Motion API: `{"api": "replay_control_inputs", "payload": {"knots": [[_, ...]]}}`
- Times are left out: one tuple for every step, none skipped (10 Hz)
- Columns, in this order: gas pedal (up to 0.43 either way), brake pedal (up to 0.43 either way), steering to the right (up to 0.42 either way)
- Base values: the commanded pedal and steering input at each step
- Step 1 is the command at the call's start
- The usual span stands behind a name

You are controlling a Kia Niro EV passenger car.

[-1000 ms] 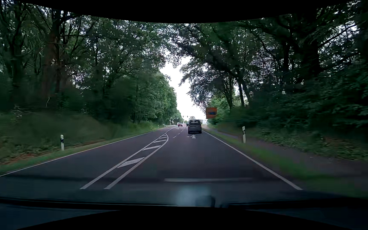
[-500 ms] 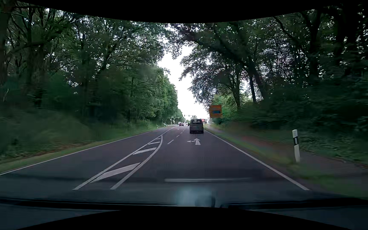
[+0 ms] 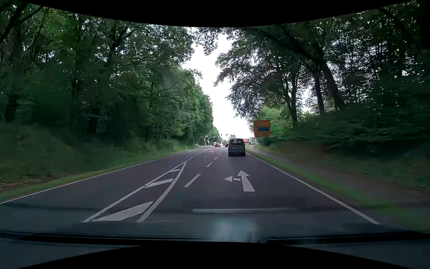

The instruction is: Follow the waypoints while adhering to traffic rules and regulations

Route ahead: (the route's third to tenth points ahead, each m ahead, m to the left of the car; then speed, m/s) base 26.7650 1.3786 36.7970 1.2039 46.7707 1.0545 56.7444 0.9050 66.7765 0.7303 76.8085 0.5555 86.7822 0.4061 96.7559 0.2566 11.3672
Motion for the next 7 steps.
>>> {"api": "replay_control_inputs", "payload": {"knots": [[0.130,0.000,-0.031],[0.130,0.000,-0.031],[0.130,0.000,-0.031],[0.130,0.000,-0.031],[0.130,0.000,-0.030],[0.130,0.000,-0.028],[0.118,0.000,-0.025]]}}
